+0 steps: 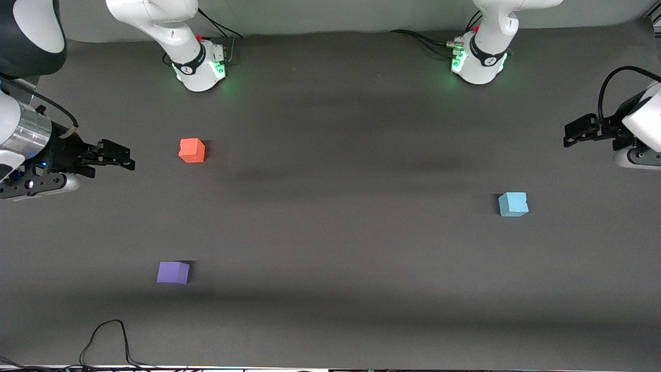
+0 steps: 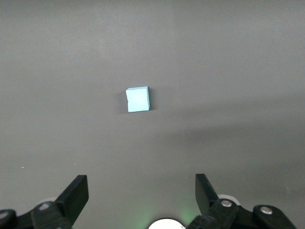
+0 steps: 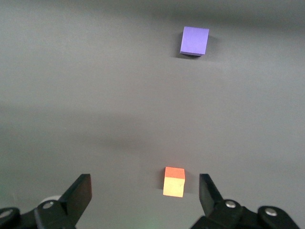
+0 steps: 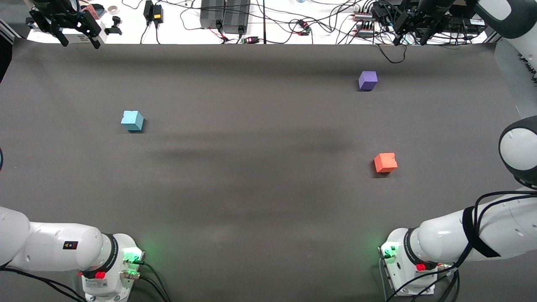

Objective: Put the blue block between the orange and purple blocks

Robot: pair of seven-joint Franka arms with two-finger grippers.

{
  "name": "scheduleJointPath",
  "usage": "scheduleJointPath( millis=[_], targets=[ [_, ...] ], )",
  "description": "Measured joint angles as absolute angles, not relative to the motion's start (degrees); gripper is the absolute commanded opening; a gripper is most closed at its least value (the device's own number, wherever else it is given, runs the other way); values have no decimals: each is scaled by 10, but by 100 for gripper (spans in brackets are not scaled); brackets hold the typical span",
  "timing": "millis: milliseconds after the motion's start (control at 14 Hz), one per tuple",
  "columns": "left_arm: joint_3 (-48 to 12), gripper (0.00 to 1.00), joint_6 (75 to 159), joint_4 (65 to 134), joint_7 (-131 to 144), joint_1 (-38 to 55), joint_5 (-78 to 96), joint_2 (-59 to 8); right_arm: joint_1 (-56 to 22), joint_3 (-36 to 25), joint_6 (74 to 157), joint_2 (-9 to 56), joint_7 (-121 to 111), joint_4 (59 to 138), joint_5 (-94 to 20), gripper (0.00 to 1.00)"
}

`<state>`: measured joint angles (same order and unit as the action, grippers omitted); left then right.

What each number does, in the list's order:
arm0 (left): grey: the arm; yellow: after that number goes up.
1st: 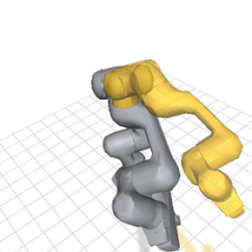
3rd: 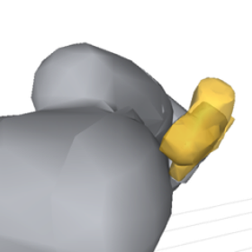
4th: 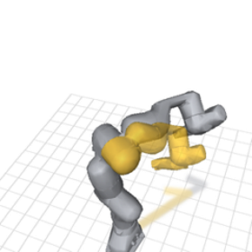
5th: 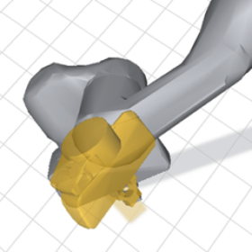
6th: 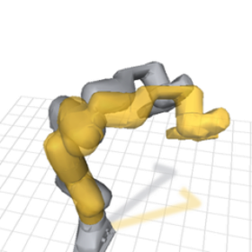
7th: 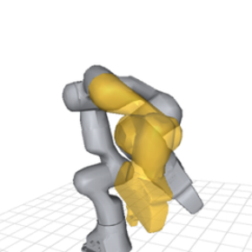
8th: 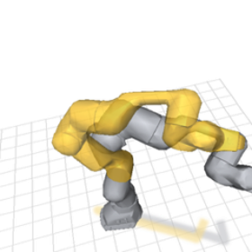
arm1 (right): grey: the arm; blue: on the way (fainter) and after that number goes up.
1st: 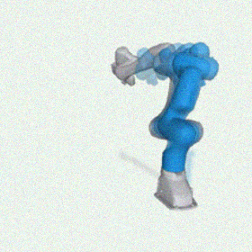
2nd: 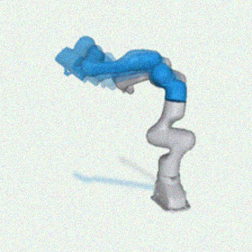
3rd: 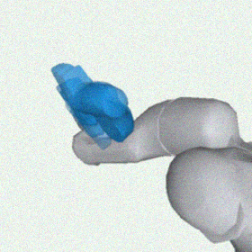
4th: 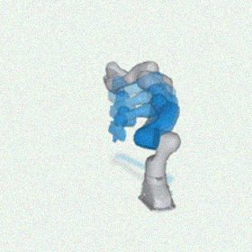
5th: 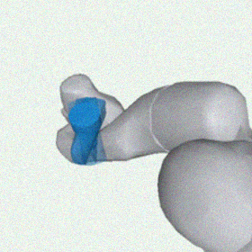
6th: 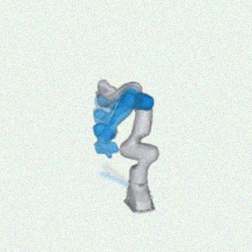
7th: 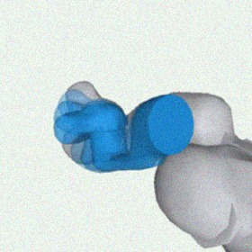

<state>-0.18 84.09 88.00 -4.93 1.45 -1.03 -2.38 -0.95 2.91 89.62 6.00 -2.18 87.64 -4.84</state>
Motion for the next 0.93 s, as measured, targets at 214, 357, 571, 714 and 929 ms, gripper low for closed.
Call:
scheduleJointPath(
  millis=[214,357,571,714,929],
  targets=[
    [2,100,841,890,-71,10,-16,-10,-9,29,896,59,-22,877,-47,100],
    [10,100,855,917,-86,7,-22,7,-9,29,895,59,-23,877,-39,100],
    [23,100,913,998,-95,4,-23,46,-16,29,895,58,-26,877,-33,100],
    [23,100,948,1040,-96,4,-23,55,-21,29,894,56,-26,878,-30,100],
    [23,100,1031,1117,-96,4,-23,51,-21,28,893,55,-26,881,-30,100]
  ],
)
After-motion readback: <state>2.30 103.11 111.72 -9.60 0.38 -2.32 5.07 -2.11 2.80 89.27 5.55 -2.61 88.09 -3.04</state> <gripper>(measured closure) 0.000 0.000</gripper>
